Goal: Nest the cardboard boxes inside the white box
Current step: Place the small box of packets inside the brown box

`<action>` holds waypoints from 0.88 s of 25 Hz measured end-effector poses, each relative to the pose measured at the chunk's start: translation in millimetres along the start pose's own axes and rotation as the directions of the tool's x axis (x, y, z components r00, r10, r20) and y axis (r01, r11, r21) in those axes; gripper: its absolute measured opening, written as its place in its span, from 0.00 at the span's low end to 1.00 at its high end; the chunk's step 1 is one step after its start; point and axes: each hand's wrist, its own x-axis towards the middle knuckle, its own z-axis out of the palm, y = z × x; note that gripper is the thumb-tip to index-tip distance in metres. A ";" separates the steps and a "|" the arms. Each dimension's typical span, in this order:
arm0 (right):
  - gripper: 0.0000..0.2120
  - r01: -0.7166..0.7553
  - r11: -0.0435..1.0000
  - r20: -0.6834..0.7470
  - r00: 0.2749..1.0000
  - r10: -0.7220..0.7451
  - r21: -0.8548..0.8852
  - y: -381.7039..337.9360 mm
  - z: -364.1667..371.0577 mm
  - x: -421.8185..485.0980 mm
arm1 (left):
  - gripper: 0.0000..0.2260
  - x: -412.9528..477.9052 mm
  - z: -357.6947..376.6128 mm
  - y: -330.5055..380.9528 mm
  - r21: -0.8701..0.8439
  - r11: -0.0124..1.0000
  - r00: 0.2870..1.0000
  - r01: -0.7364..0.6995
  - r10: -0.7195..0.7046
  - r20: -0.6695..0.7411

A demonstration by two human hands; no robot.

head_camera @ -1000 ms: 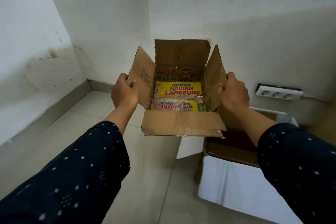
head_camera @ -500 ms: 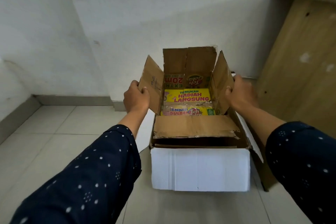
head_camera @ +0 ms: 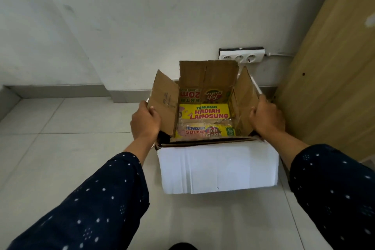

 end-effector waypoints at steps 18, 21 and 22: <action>0.35 -0.278 0.961 0.208 0.939 0.273 -0.006 45.4 49.6 -6.5 | 0.22 -16.7 39.8 -46.8 0.074 0.992 0.917 0.107 -0.127 0.378; 0.35 -0.269 0.963 0.180 0.947 0.267 -0.012 37.4 53.1 -7.8 | 0.21 -12.6 42.8 -49.0 0.070 0.991 0.927 0.111 -0.128 0.352; 0.35 -0.251 0.968 0.168 0.953 0.252 -0.026 34.1 54.8 -8.8 | 0.20 -8.7 41.8 -51.9 0.065 0.992 0.932 0.107 -0.123 0.342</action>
